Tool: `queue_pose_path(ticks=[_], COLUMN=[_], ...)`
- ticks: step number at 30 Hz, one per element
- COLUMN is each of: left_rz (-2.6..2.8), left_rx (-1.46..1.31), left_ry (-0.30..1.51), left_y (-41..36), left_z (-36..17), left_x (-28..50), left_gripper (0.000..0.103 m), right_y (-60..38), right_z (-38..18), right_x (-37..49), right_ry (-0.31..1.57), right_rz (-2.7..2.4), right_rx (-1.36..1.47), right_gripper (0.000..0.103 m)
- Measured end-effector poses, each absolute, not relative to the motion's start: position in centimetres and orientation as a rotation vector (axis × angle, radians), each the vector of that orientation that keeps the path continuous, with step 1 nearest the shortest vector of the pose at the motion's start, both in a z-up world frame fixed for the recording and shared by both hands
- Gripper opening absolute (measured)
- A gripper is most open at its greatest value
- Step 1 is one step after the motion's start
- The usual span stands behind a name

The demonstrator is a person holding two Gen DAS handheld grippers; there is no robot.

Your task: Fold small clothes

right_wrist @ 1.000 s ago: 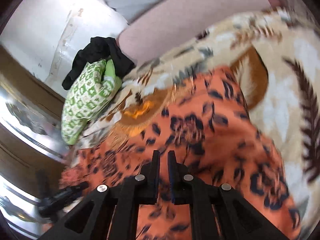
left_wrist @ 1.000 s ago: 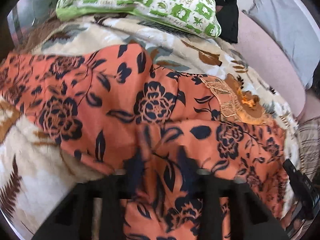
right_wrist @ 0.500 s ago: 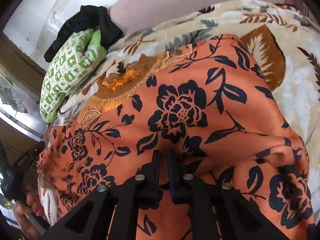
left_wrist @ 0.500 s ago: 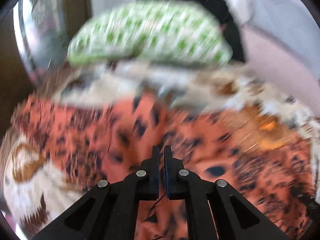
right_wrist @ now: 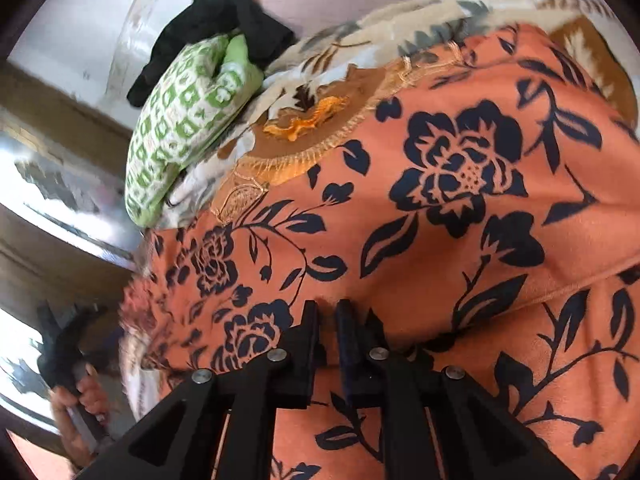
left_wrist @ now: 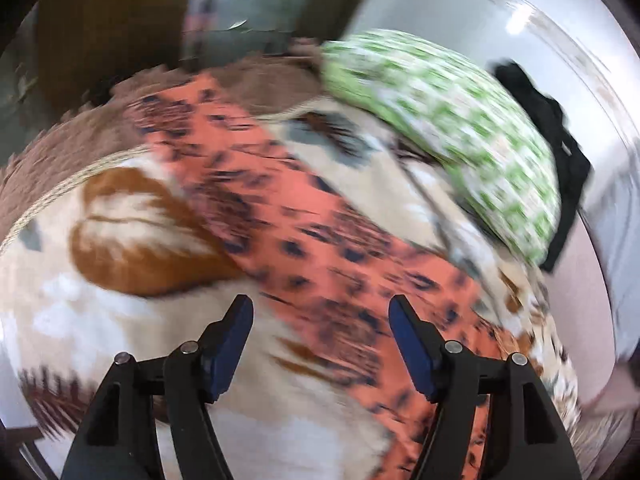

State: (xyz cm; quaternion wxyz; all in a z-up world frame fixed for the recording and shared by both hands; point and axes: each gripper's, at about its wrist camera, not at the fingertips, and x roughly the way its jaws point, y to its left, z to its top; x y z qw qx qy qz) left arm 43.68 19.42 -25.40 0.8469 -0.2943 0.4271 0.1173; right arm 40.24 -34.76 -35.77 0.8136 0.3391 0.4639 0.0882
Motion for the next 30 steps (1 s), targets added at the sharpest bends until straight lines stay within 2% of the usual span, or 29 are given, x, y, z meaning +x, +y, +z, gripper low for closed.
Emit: queue_pose_path(ticks=[5,11,14,16,19,24,27,29,30], left_rz=[0.283,0.235,0.236,0.23,0.258,0.238,0.21,0.202,0.196], left_rx=[-0.778,-0.887,-0.896,-0.899,-0.937,-0.91,-0.948,-0.938,-0.92], left_ry=[0.972,1.021,1.006,1.016,1.005,0.949,0.909,0.895,0.888], left_y=[27.3,29.7,29.6,29.7,30.6,30.2,30.3,30.2,30.2], left_z=[-27.2,-29.5,-29.8,-30.0,-30.3,-30.1,-30.5,-30.6,-30.6], left_x=[45.1,48.1,49.1,49.9,50.1,51.0,51.6,52.1,52.3], left_gripper=[0.071,0.071,0.054,0.038,0.033,0.033,0.033,0.023,0.012], right_y=[-35.8,-34.7,-34.6,-33.5,-30.9,-22.7,-17.6,-15.3,-14.4], right_z=[-36.7,-36.5,-35.9,-34.3,-31.9,-30.2,-30.7,-31.4,-32.1], right_x=[40.5,40.7,40.7,40.9,41.4,46.0,49.0,49.9,49.9], right_ry=[0.985,0.937,0.941,0.931,0.859,0.91,1.025,1.067,1.101], right_rz=[0.219,0.229,0.209,0.206,0.37,0.52,0.522,0.494,0.477], right_rx=[0.807,0.691,0.682,0.615,0.616,0.593,0.571,0.54,0.512], right_gripper=[0.012,0.013,0.012,0.014,0.014,0.014,0.014,0.014,0.014])
